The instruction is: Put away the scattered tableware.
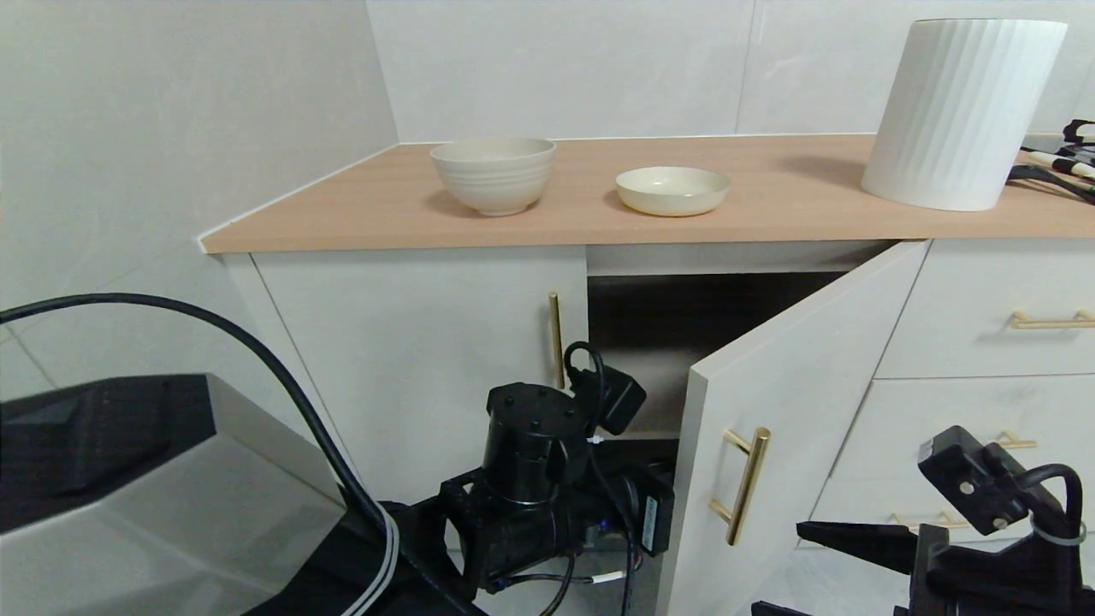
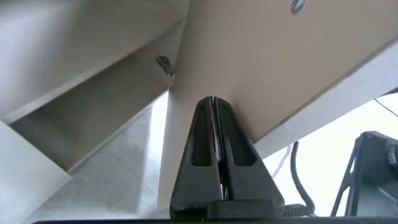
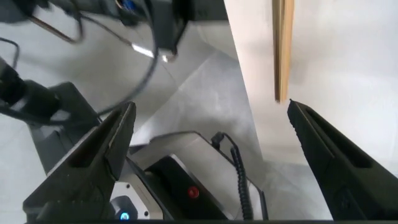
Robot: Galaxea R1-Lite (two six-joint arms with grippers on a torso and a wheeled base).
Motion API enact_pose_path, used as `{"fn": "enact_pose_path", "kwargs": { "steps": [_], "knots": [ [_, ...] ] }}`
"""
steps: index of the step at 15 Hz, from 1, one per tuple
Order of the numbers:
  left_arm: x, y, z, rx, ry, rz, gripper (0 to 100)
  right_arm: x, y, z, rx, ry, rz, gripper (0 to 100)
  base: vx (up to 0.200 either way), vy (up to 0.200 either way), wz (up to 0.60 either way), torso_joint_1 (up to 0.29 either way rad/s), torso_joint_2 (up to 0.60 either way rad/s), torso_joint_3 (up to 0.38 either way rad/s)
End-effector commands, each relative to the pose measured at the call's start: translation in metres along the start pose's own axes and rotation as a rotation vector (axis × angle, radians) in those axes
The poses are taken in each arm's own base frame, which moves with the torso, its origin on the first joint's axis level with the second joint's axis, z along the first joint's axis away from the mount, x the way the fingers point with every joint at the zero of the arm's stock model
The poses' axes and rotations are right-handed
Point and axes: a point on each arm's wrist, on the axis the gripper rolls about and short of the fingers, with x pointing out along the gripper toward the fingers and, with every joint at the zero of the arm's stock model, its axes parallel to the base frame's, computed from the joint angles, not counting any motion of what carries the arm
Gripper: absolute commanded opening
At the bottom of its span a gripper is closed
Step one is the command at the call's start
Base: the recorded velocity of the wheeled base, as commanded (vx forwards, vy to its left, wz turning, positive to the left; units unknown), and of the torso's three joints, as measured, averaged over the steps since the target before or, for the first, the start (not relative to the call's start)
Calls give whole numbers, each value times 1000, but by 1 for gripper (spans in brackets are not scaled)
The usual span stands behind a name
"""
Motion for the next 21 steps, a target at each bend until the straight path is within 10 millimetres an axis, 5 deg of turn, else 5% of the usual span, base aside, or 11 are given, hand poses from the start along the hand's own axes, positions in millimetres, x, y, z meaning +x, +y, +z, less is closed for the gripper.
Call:
{"fn": "enact_pose_path", "kwargs": {
  "steps": [1,11,15,21],
  "knots": [
    [2,1,-3,-2,8,6,0,-13,4,8,-14,-70,17,100,0,0,0,0,0,0],
    [27,-12,32,15,-51,17,0,-33,12,23,-35,-186,52,100,-40,0,0,1,1,1],
    [26,-17,33,19,-58,7,0,-37,13,25,-38,-206,57,100,0,0,0,0,0,0],
    [23,-56,21,42,-2,-61,0,-63,23,47,-60,-363,93,100,0,0,0,0,0,0]
  ]
}}
